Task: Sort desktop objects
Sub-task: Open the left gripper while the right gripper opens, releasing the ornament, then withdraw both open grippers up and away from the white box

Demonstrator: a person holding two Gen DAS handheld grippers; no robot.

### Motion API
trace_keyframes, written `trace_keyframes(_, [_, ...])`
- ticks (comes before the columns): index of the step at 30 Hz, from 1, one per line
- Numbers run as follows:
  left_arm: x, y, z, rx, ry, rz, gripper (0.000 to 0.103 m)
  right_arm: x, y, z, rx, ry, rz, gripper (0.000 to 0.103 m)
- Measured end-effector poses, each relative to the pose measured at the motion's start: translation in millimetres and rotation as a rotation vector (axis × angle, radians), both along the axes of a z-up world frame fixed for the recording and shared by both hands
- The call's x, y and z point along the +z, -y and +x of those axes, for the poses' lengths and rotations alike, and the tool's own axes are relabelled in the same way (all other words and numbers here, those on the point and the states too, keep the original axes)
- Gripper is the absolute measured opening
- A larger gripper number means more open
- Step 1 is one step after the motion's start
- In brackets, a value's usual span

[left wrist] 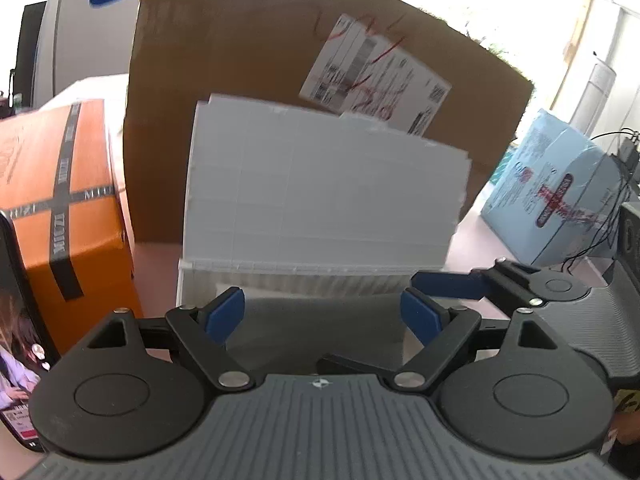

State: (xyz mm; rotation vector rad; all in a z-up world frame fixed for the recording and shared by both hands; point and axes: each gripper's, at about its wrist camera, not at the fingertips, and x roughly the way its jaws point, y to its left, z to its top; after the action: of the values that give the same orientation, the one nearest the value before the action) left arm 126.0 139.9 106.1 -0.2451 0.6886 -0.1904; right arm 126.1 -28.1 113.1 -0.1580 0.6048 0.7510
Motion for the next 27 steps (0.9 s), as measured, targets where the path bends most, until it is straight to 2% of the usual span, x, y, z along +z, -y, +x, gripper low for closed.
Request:
trace_keyframes(3, [7.1, -1.7, -6.6, -0.014, 0.038, -0.004, 0.084, 6.8, 16.7, -9.6, -0.004, 0.099, 0.039, 0.103])
trace_keyframes(5, [10.0, -3.8, -10.3, 0.011, 0.073, -0.012, 0.085, 8.9, 28.8, -14.8, -0.020, 0.176, 0.082, 0.103])
trace_keyframes(6, [11.2, -6.2, -12.1, 0.031, 0.095, -0.022, 0.090, 9.2, 34.9, -17.0, -0.033, 0.214, 0.102, 0.103])
trace_keyframes(7, [12.3, -8.6, -13.8, 0.050, 0.118, -0.033, 0.103, 8.5, 41.1, -18.3, -0.053, 0.248, 0.119, 0.103])
trace_keyframes(9, [13.2, -12.4, -15.8, 0.081, 0.162, -0.046, 0.103, 6.2, 54.8, -16.6, -0.102, 0.275, 0.160, 0.103])
trace_keyframes(12, [11.1, -18.8, -11.4, 0.117, 0.175, -0.036, 0.103, 0.6, 74.8, -6.8, -0.162, 0.255, 0.247, 0.103])
trace_keyframes(17, [4.1, -34.2, 0.7, 0.166, 0.151, -0.033, 0.103, -14.7, 92.8, 9.1, -0.228, 0.258, 0.363, 0.103])
trace_keyframes(20, [-0.8, -42.2, 9.5, 0.225, 0.132, -0.017, 0.103, -21.7, 96.0, 20.1, -0.234, 0.253, 0.365, 0.103])
trace_keyframes(22, [-4.5, -45.5, 16.9, 0.214, 0.119, -0.023, 0.103, -25.4, 99.1, 27.7, -0.233, 0.228, 0.382, 0.102])
trace_keyframes(24, [-8.1, -49.2, 24.0, 0.201, 0.108, -0.033, 0.103, -28.3, 100.1, 32.6, -0.229, 0.201, 0.417, 0.098])
trace_keyframes(26, [-11.2, -52.6, 30.4, 0.191, 0.097, -0.041, 0.095, -29.8, 101.4, 38.6, -0.218, 0.179, 0.452, 0.089])
trace_keyframes(27, [-12.5, -53.9, 33.4, 0.187, 0.092, -0.042, 0.092, -30.4, 101.7, 41.7, -0.213, 0.166, 0.466, 0.080])
